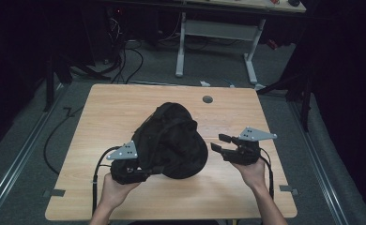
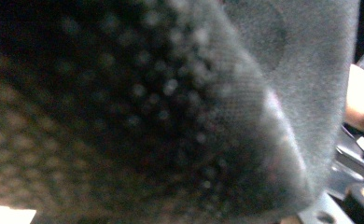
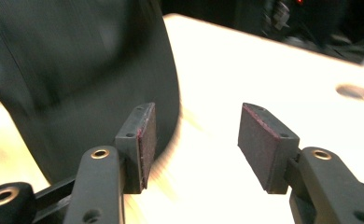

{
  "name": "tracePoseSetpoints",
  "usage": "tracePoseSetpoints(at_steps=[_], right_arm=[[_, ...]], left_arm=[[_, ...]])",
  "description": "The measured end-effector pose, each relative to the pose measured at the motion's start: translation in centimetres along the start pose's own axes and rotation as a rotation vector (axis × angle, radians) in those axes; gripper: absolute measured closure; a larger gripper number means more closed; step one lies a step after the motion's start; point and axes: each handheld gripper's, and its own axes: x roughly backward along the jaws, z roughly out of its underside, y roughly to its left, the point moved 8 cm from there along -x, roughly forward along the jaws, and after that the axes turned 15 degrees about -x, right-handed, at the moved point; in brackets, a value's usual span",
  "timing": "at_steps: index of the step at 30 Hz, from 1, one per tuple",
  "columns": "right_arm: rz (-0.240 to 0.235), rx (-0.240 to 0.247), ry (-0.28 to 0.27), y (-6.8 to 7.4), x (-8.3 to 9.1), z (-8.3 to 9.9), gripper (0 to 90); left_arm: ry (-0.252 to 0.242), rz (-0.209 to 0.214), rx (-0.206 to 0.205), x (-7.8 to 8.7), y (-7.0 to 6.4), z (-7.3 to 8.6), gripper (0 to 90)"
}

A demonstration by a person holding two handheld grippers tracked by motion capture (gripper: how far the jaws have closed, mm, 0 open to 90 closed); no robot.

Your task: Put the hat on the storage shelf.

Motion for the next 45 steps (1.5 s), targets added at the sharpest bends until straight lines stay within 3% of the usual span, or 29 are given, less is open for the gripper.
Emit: tracePoseSetpoints(at_steps=[1,4,6,7,8,9,10,11,12,17,20,21,22,26,39,43,45], right_arm=[[0.03,-0.003,0.005,-0.5,0.0,0.7,46.4],[0.116,-0.022,0.033,-2.2,-0.3,3.0,46.0],[0.138,-0.031,0.047,-2.8,-0.5,3.8,45.8],[0.177,-0.044,0.084,-3.8,-0.9,5.3,47.7],[0.177,-0.044,0.084,-3.8,-0.9,5.3,47.7],[0.213,-0.044,0.127,-4.7,-1.2,6.7,49.5],[0.226,-0.048,0.137,-5.1,-1.3,7.2,50.0],[0.226,-0.048,0.137,-5.1,-1.3,7.2,50.0],[0.279,-0.062,0.148,-5.9,-1.6,8.2,50.3],[0.319,-0.084,0.162,-6.9,-1.8,9.4,48.4],[0.36,-0.097,0.149,-7.6,-1.8,9.9,43.9],[0.403,-0.091,0.148,-7.9,-2.0,10.2,41.6],[0.416,-0.103,0.154,-8.1,-2.1,10.3,38.6],[0.431,-0.152,0.151,-8.6,-2.0,10.2,38.0],[0.423,-0.143,0.156,-8.3,-2.2,10.2,36.7],[0.423,-0.143,0.156,-8.3,-2.2,10.2,36.6],[0.423,-0.146,0.156,-8.3,-2.2,10.2,36.6]], left_arm=[[-0.013,-0.024,-0.006,0.1,0.4,-0.4,71.4],[-0.019,-0.046,-0.007,0.2,0.8,-0.7,71.3],[-0.031,-0.067,-0.003,0.2,1.1,-1.1,71.2],[-0.04,-0.091,-0.007,0.3,1.5,-1.5,71.2],[-0.04,-0.091,-0.007,0.3,1.5,-1.5,71.1],[-0.046,-0.103,-0.005,0.3,1.7,-1.7,71.0],[-0.056,-0.119,-0.006,0.4,2.0,-1.9,71.0],[-0.064,-0.137,-0.004,0.4,2.3,-2.2,71.0],[-0.068,-0.149,-0.002,0.5,2.5,-2.3,71.0],[-0.078,-0.195,0.006,0.4,3.4,-3.2,71.0],[-0.08,-0.224,0.005,0.2,3.9,-3.5,71.0],[-0.083,-0.23,0.01,0.2,4.1,-3.7,71.0],[-0.084,-0.238,0.014,0.1,4.3,-3.8,71.0],[-0.098,-0.259,0.035,-0.1,4.8,-4.7,70.9],[-0.118,-0.326,0.057,-0.6,6.5,-7.7,70.1],[-0.108,-0.383,0.04,-1.2,7.6,-8.5,70.1],[-0.104,-0.391,0.037,-1.3,7.7,-8.6,70.1]])
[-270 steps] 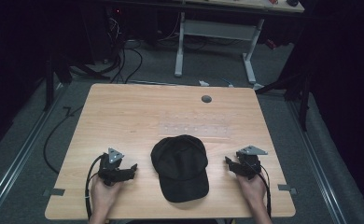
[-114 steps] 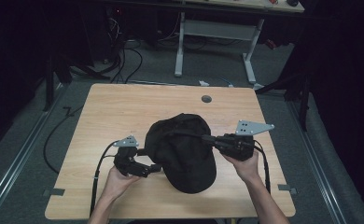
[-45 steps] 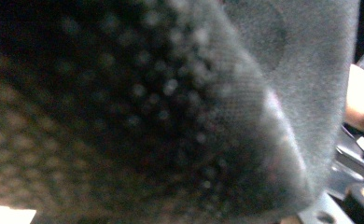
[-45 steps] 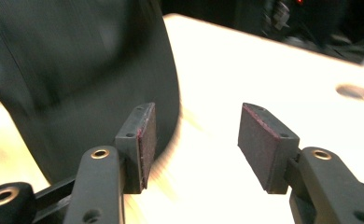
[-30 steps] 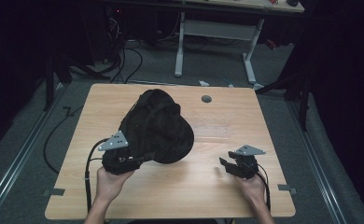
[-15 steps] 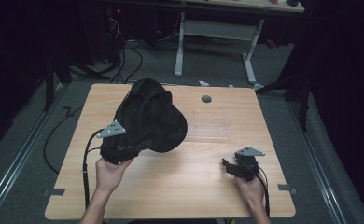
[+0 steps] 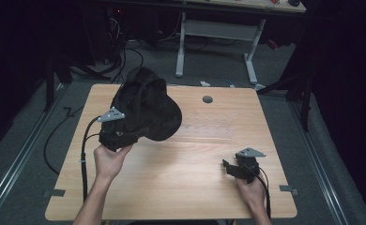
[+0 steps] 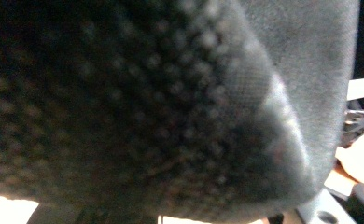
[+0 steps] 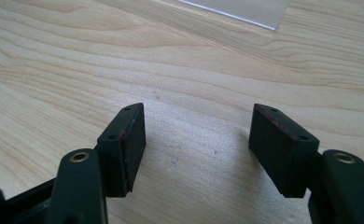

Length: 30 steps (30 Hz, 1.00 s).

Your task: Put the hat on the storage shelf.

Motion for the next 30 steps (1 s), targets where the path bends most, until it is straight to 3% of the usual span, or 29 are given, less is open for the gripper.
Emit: tracePoseSetpoints(at_steps=[14,19,30], right_arm=[[0.001,0.002,-0.001,0.0,0.0,0.0,36.3],[0.0,-0.002,0.001,0.1,0.0,0.0,36.0],[0.001,-0.002,0.0,0.1,0.0,0.0,35.7]], left_arm=[[0.047,-0.169,-0.091,-3.1,1.4,0.0,70.2],[0.069,-0.214,-0.119,-4.0,1.7,0.2,70.1],[0.107,-0.284,-0.14,-5.1,2.5,0.9,70.1]])
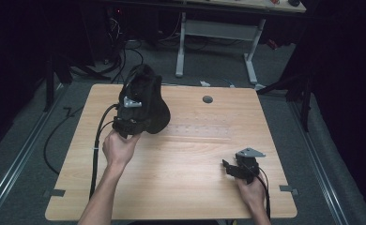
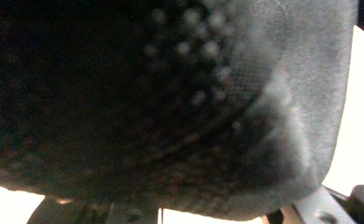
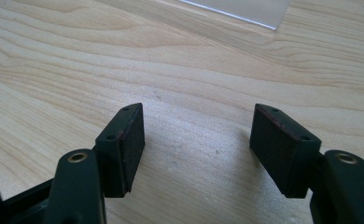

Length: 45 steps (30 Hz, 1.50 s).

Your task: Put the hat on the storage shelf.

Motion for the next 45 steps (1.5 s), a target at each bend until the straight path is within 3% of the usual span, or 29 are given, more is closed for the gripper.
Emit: tracePoseSetpoints(at_steps=[13,20,37,45], right_arm=[[0.001,0.001,0.001,0.0,0.0,0.0,35.4],[0.001,0.004,0.0,0.0,0.0,0.0,35.3],[0.001,0.005,0.0,0.0,0.0,0.0,35.3],[0.0,0.005,0.0,0.0,0.0,0.0,35.2]], left_arm=[[0.053,-0.07,-0.053,-1.2,-1.1,0.6,70.0],[0.058,-0.079,-0.085,-1.6,-1.5,1.2,69.6],[0.021,-0.005,-0.019,-1.6,-1.3,2.0,68.4],[0.017,0.009,-0.014,-1.5,-1.3,2.1,63.7]])
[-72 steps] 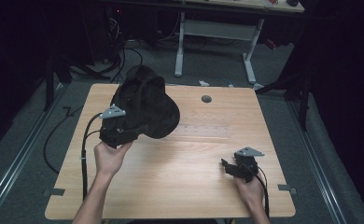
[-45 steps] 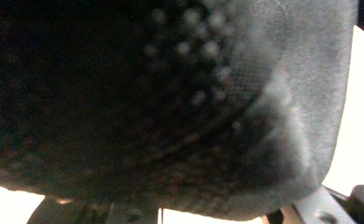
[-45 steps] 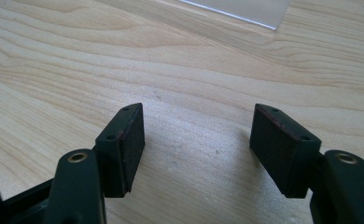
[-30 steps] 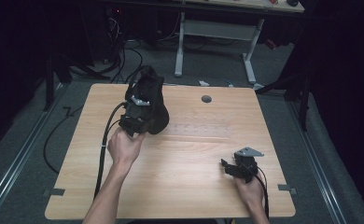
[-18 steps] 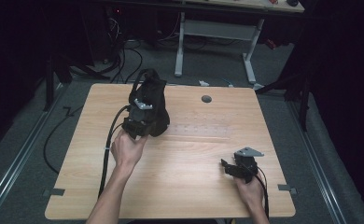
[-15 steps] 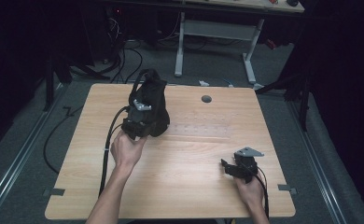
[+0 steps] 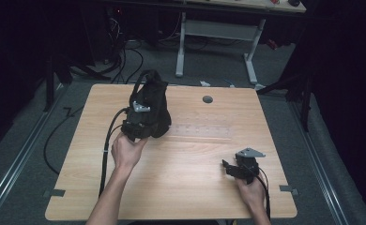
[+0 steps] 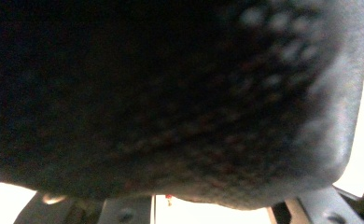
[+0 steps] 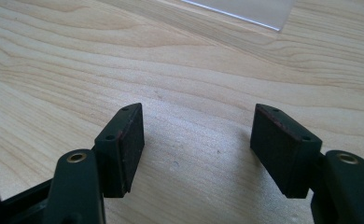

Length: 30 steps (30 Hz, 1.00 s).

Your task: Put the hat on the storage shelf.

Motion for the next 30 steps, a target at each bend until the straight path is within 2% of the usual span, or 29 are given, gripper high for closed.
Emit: tracePoseSetpoints(at_steps=[4,7,18,19,20,27,30], right_arm=[[0.0,0.0,0.0,0.0,0.0,0.0,35.2],[0.0,0.0,0.0,0.0,0.0,0.0,35.2],[-0.001,0.0,0.001,0.0,0.0,0.0,35.0],[0.0,-0.002,0.001,0.0,0.0,0.0,35.0],[-0.001,0.0,0.001,0.0,0.0,0.0,34.9],[-0.001,-0.002,0.001,0.0,0.0,0.0,34.9],[-0.001,0.0,0.001,0.0,0.0,0.0,34.9]], left_arm=[[-0.009,0.008,0.008,0.0,-0.2,0.1,61.5],[-0.011,0.006,-0.003,-0.1,-0.3,0.2,59.4],[-0.049,0.01,0.016,0.0,0.1,0.2,32.2],[-0.051,0.001,0.014,-0.1,0.2,0.2,30.3],[-0.053,-0.005,0.01,-0.1,0.3,0.2,24.5],[-0.081,-0.054,-0.014,-0.3,0.9,0.1,14.8],[-0.082,-0.035,0.007,-0.4,0.9,0.1,14.8]])
